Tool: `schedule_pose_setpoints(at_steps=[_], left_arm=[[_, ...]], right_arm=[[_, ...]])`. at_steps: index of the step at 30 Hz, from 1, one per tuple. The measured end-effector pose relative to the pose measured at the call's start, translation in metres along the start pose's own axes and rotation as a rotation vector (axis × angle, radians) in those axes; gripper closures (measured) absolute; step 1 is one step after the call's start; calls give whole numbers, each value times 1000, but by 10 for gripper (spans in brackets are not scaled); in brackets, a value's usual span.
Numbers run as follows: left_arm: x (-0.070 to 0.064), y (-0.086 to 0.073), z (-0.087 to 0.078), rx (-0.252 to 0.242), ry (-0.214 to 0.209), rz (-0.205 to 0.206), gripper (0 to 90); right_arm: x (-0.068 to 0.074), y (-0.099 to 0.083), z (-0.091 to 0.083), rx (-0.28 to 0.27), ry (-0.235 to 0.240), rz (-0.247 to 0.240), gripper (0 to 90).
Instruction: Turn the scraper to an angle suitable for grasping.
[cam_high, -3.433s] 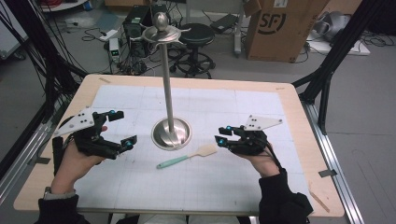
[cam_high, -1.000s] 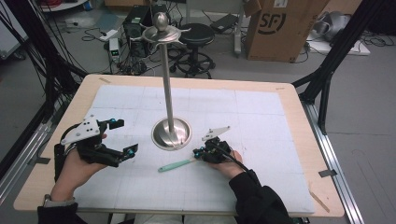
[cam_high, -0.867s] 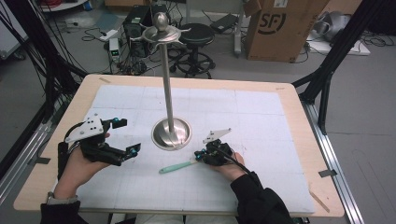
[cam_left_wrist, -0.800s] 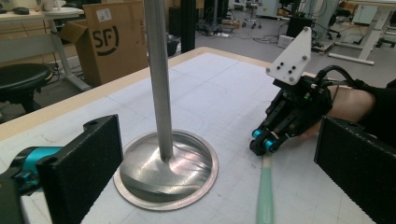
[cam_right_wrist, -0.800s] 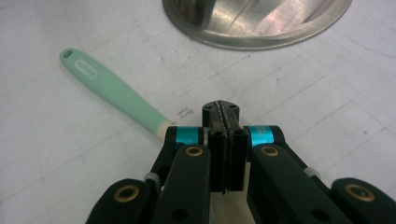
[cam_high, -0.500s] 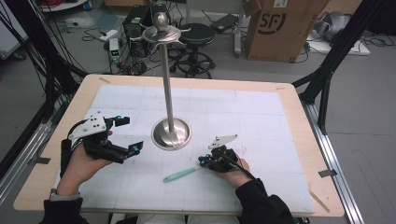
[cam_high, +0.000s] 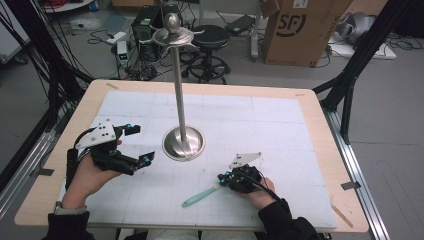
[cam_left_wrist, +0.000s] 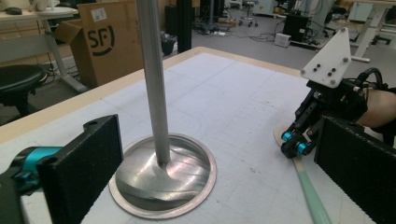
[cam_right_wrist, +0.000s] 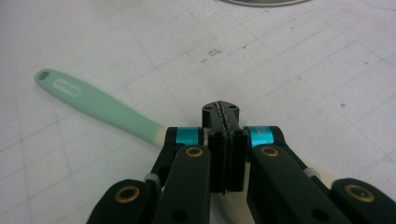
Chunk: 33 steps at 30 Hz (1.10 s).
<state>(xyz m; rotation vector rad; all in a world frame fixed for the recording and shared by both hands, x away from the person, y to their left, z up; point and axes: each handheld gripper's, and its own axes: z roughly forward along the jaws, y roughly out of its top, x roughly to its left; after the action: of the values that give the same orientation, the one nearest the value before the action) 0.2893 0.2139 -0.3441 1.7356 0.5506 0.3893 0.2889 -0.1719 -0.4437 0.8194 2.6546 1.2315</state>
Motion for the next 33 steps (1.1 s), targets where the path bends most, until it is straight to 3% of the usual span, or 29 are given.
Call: schedule_pose_setpoints(at_steps=[5, 6, 9, 15, 17, 22, 27, 33], left_arm=[[2, 0, -1, -1, 5, -3, 18], [2, 0, -1, -1, 5, -6, 18], [1, 0, 0, 3, 2, 0, 18], [0, 0, 1, 8, 4, 3, 18], [0, 0, 1, 13, 8, 6, 18], [-3, -1, 1, 18, 14, 13, 18], [-3, -1, -2, 15, 23, 11, 18], [-4, -2, -1, 21, 24, 12, 18]], right_arm=[[17, 2, 0, -18, 126, -46, 900], [17, 2, 0, -18, 126, -46, 900], [39, 5, 10, -20, 198, -122, 900], [57, 8, 22, 14, 246, -197, 900], [57, 8, 28, 34, 224, -217, 900], [53, 15, 35, 25, 196, -196, 900], [42, 26, 45, 22, 177, -123, 900], [29, 38, 56, 11, 121, -89, 900]])
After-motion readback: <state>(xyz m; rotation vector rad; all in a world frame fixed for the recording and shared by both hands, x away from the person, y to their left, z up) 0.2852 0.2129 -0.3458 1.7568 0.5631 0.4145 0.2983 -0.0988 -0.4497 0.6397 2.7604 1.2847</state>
